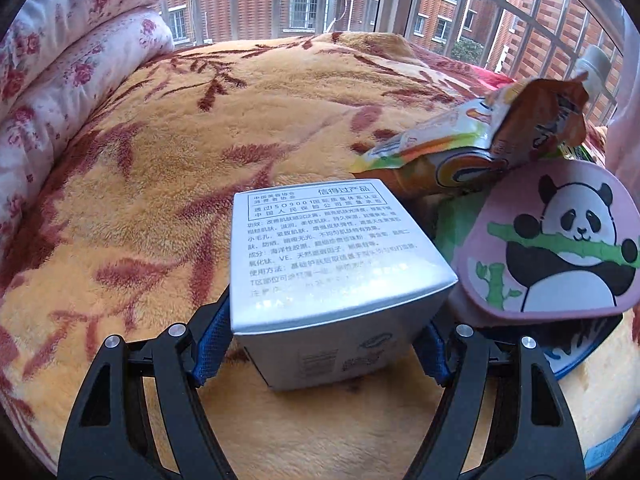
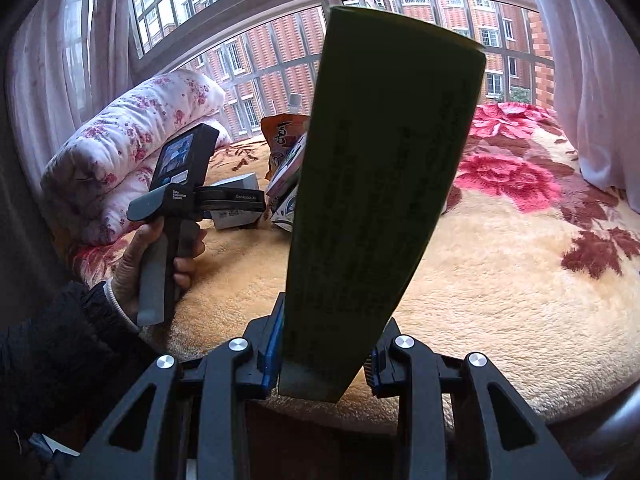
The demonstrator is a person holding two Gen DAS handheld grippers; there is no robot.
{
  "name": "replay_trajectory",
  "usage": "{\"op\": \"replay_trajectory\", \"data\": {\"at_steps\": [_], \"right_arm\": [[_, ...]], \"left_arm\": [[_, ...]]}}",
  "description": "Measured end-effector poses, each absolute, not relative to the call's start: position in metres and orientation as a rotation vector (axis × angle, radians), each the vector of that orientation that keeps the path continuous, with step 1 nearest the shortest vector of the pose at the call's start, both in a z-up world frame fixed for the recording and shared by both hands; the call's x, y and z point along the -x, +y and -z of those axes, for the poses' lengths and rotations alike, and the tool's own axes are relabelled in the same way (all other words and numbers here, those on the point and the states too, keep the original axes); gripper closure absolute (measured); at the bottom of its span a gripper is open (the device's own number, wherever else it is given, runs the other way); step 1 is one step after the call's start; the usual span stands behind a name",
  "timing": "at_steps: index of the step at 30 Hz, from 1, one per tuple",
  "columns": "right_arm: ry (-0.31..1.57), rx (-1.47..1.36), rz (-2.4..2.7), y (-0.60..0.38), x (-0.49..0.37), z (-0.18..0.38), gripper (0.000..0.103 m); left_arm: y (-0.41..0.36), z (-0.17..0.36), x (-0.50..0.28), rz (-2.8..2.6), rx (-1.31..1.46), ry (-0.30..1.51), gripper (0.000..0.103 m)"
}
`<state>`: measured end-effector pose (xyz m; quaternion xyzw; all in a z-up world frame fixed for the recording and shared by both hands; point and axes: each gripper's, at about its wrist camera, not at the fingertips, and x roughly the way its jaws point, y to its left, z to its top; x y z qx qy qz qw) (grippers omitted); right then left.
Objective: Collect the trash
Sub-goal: 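Grasp the white medicine box with the left tool while right holds the green box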
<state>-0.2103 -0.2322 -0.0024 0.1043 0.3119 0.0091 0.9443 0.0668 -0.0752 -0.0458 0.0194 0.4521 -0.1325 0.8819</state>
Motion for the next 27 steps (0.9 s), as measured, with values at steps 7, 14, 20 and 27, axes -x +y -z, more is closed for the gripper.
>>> {"op": "replay_trajectory", "data": {"at_steps": [7,14,20,27], "right_arm": [[0.639,-0.197,-0.009,-0.229,0.210,0.005,0.070],[0.647,-0.176,-0.010,-0.220,0.212,0.003,0.070],[0.651,-0.157,-0.010,-0.209,0.215,0.000,0.070],[0.652,-0.133,-0.004,-0.201,0.221,-0.003,0.070]], "left_arm": [[-0.078,0.042,-0.060,0.284,-0.051,0.893,0.038],[-0.078,0.029,-0.038,0.313,-0.088,0.835,0.040],[-0.071,0.021,-0.004,0.361,-0.111,0.809,0.040],[-0.058,0.010,0.036,0.455,-0.106,0.780,0.040]]}}
